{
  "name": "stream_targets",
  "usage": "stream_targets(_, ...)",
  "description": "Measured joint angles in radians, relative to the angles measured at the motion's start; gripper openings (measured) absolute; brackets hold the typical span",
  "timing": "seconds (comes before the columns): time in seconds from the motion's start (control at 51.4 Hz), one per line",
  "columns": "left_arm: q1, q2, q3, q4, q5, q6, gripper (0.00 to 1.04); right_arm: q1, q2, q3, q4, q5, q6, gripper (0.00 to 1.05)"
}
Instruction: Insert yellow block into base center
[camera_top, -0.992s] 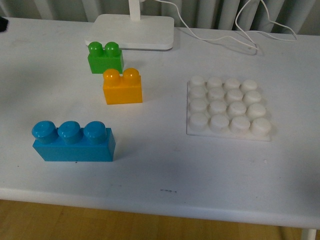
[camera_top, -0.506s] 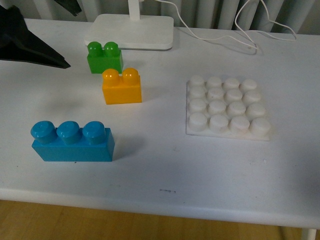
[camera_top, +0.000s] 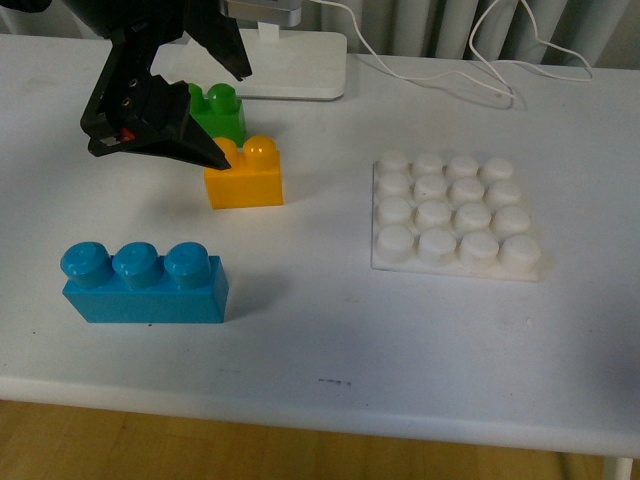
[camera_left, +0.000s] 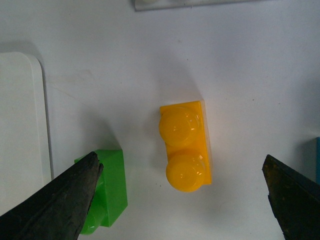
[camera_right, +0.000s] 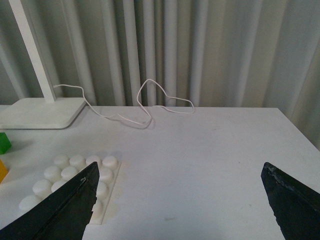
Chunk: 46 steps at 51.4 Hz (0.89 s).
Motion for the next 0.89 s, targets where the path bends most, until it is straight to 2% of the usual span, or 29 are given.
stream_targets(0.894, -0.022, 0.152, 0.037, 0.057, -0.008, -0.032, 0.98, 0.000, 0.000, 0.000, 0.000, 0.000, 0.000, 0.95)
